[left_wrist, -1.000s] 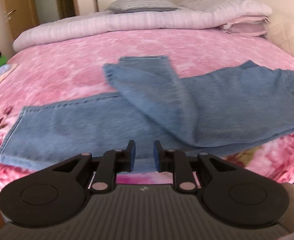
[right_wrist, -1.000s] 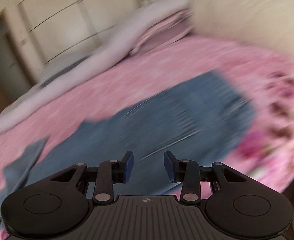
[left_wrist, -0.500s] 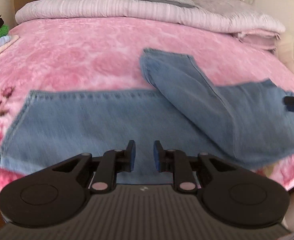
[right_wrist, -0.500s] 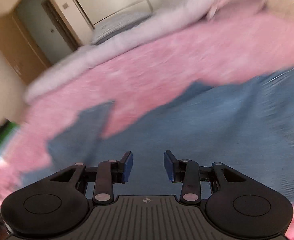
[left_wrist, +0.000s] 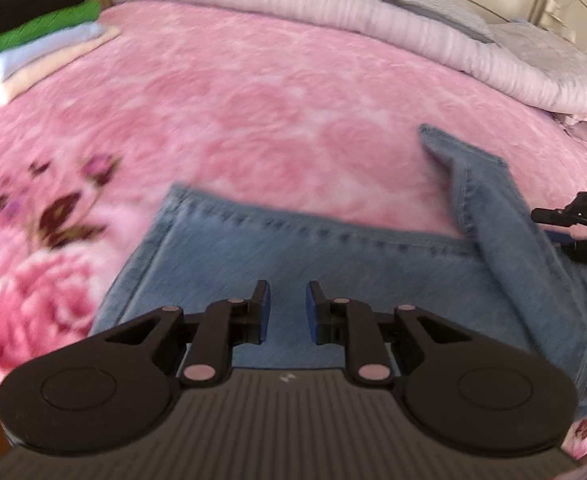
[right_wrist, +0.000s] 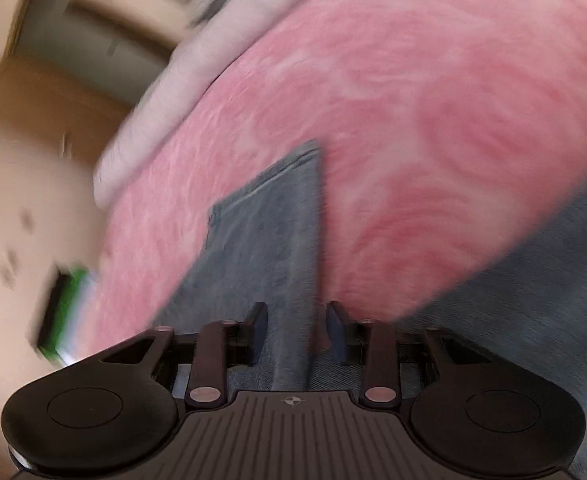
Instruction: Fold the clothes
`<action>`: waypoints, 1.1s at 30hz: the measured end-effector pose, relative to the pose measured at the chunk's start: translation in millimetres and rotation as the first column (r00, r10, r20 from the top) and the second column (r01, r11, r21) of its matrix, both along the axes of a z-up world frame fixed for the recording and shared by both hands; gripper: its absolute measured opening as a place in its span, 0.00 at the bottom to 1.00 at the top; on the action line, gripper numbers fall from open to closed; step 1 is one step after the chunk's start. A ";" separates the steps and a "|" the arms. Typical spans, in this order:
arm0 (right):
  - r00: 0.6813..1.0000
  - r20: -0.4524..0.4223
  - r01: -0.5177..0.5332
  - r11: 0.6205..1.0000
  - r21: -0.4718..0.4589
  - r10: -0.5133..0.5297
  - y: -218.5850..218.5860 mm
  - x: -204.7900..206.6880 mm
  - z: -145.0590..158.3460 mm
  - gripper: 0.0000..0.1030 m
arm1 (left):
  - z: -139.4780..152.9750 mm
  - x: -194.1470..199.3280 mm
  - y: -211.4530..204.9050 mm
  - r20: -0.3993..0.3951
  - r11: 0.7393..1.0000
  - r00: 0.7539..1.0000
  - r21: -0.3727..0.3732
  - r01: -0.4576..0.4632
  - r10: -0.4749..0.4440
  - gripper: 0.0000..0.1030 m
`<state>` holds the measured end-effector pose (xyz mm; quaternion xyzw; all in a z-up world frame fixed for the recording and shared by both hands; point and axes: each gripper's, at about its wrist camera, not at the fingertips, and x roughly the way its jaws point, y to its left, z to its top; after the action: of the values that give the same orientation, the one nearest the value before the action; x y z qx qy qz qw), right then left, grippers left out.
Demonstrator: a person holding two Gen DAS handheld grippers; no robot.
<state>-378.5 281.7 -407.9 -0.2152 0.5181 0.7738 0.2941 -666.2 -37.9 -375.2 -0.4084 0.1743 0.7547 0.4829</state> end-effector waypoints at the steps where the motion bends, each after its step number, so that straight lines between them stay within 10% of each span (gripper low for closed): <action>1: 1.000 0.014 -0.027 0.998 0.058 0.026 -9.3 -6.8 7.7 0.04 | 0.6 -2.7 -7.1 0.006 1.000 1.000 -0.001 -0.012 0.012 0.17; 4: 0.986 0.069 -0.169 0.919 0.356 0.154 -60.1 -32.5 51.3 0.03 | 8.3 -13.7 -31.4 0.031 0.998 0.998 0.014 -0.063 0.062 0.17; 7: 0.920 0.195 -0.385 0.694 0.608 0.340 -137.1 -66.2 96.1 0.04 | 20.6 -26.6 -58.5 0.048 0.991 0.991 0.046 -0.129 0.127 0.16; 11: 0.769 0.375 -0.624 0.476 0.620 0.518 -234.0 -109.8 91.7 0.10 | 40.0 -38.1 -89.4 0.058 0.974 0.979 0.108 -0.200 0.195 0.15; 15: 0.671 0.432 -0.730 0.435 0.528 0.602 -289.4 -118.5 61.0 0.19 | 50.4 -44.7 -111.6 0.105 0.958 0.968 0.152 -0.242 0.227 0.15; 20: 0.705 0.453 -0.708 0.498 0.501 0.546 -301.4 -83.2 54.9 0.30 | 40.8 -42.2 -113.7 0.196 0.963 0.961 0.148 -0.226 0.196 0.16; 27: 0.980 0.075 -0.196 0.962 0.191 0.184 -227.2 32.2 37.8 0.30 | 2.1 -44.0 -106.1 0.454 0.927 0.864 0.181 -0.328 0.217 0.16; 30: 0.988 -0.142 0.043 0.995 -0.091 -0.056 -208.4 87.3 14.8 0.30 | -7.2 -49.7 -102.3 0.483 0.904 0.834 0.178 -0.390 0.265 0.16; 33: 0.920 -0.278 0.180 0.929 -0.324 -0.275 -212.1 121.6 -10.2 0.30 | -14.7 -52.7 -98.6 0.471 0.892 0.826 0.156 -0.425 0.311 0.16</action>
<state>-256.9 69.6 -418.1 -0.0662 0.6887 0.6734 0.2603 -718.8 -136.5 -389.9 -0.5264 -0.1185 0.7399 0.4018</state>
